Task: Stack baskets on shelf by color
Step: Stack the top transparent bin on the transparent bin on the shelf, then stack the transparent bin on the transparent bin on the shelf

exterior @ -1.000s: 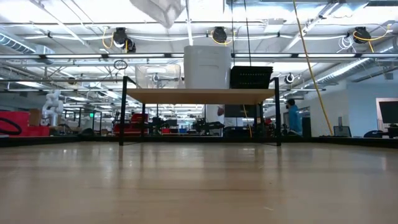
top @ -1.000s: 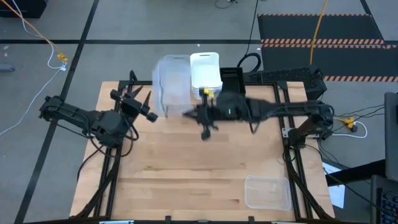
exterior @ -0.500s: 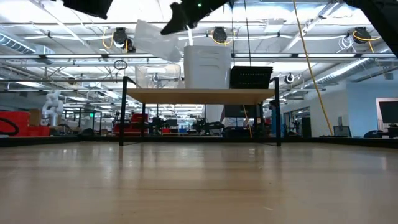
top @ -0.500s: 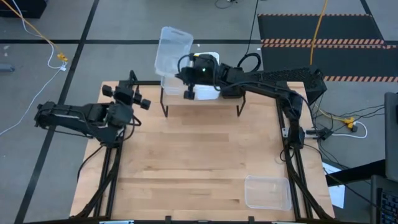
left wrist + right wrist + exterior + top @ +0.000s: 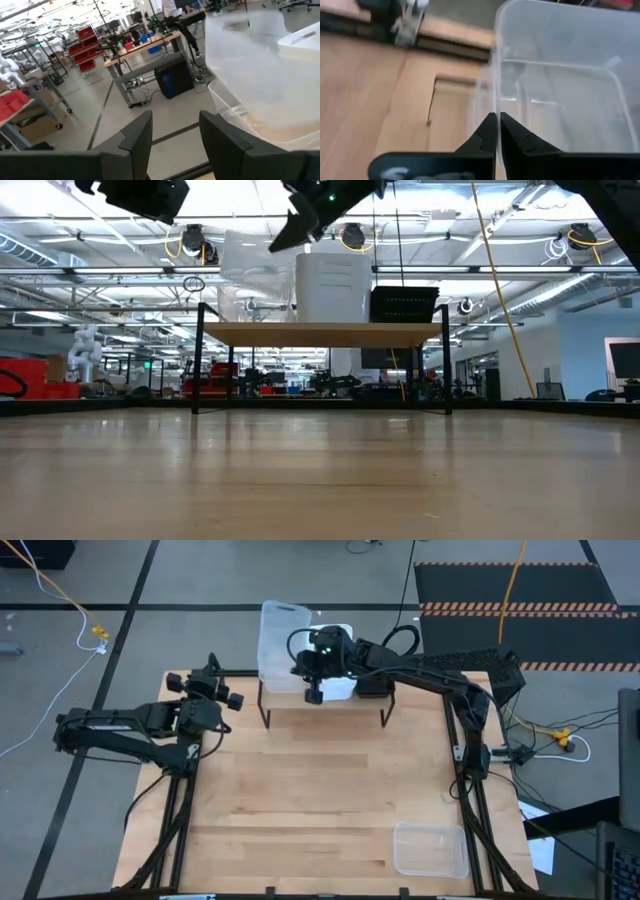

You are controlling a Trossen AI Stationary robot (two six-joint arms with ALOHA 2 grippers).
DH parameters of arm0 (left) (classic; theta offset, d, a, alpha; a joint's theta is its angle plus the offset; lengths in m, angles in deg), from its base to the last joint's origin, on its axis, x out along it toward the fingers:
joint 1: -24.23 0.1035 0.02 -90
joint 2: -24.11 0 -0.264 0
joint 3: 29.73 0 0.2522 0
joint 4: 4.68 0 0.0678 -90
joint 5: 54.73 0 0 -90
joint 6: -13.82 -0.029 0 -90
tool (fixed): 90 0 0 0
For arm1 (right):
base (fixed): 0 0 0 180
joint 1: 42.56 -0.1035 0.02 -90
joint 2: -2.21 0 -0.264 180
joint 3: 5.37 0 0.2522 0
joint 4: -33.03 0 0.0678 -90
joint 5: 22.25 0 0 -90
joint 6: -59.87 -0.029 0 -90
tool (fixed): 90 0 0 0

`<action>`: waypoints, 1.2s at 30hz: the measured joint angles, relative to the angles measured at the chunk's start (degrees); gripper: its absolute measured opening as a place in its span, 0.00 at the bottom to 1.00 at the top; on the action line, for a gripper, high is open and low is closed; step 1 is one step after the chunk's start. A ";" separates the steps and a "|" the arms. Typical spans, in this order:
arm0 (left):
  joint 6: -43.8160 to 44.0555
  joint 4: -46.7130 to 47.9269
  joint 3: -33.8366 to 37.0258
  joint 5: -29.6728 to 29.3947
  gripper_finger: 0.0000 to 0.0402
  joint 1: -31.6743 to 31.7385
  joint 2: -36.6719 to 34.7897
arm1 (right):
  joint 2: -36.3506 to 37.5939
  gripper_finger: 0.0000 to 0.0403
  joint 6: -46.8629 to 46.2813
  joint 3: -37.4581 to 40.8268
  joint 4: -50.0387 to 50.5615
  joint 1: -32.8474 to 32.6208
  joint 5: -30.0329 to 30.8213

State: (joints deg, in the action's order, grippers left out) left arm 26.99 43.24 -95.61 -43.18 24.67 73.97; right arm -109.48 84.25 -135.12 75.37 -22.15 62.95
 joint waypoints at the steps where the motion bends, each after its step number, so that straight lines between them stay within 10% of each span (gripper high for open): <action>1: 0.23 0.15 0.00 0.07 0.41 -0.01 0.02 | -0.08 0.00 0.10 0.12 1.30 0.05 -0.06; 28: 0.27 0.87 1.22 0.52 0.41 -0.03 0.03 | 8.37 0.30 1.81 0.76 5.39 -1.50 -1.19; 36: -1.72 0.72 1.22 6.03 0.41 -0.21 0.03 | 25.30 0.29 -3.22 27.40 1.90 -14.41 2.46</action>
State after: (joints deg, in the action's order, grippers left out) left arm 25.27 43.96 -94.39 -37.15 24.46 74.00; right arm -84.19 81.04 -107.71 77.26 -36.56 65.41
